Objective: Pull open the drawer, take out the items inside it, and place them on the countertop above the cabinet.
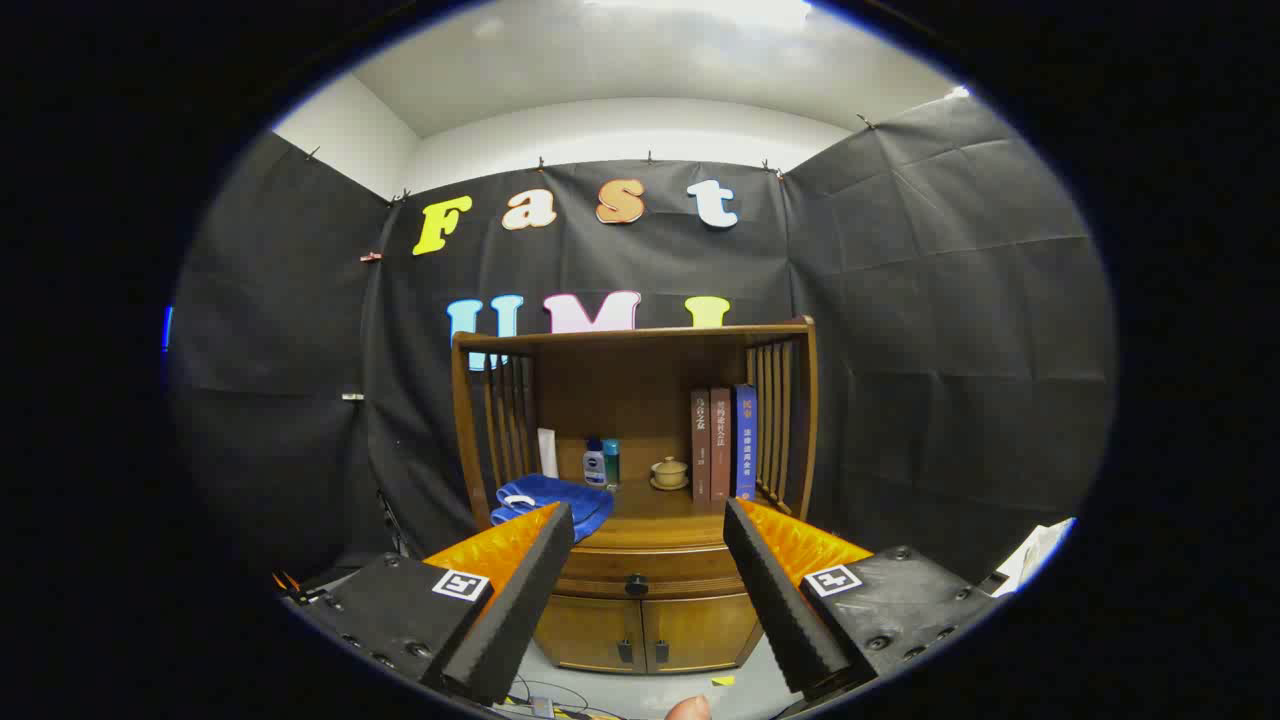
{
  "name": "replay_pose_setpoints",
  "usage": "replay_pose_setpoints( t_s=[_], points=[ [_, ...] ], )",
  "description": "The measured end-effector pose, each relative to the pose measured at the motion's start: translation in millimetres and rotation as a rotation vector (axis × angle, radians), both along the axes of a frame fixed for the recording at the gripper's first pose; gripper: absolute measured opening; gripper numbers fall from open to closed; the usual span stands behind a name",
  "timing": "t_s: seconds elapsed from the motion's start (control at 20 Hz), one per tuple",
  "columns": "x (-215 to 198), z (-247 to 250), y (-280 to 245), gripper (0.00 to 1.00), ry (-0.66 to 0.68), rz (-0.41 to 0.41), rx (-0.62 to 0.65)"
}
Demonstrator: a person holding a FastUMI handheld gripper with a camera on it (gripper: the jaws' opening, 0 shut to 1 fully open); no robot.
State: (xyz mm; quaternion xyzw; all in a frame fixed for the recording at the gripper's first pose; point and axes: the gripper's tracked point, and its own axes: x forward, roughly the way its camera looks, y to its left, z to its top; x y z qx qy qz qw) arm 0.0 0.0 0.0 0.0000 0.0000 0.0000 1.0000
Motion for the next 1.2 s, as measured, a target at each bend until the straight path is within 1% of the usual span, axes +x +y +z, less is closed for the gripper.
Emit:
replay_pose_setpoints(
  t_s=[0.15, 0.35, 1.0, 1.2],
  points=[
    [-1.1, -5.8, 9.3, 0.99, 0.016, 0.016, -0.011],
    [-2.4, -3.8, 13.2, 0.98, 0.01, 0.017, -0.029],
    [-3.8, -5.7, 12.8, 0.99, 0.006, 0.016, -0.014],
    [5.3, -9.7, 11.6, 0.99, -0.026, 0.008, -0.009]
  ],
)
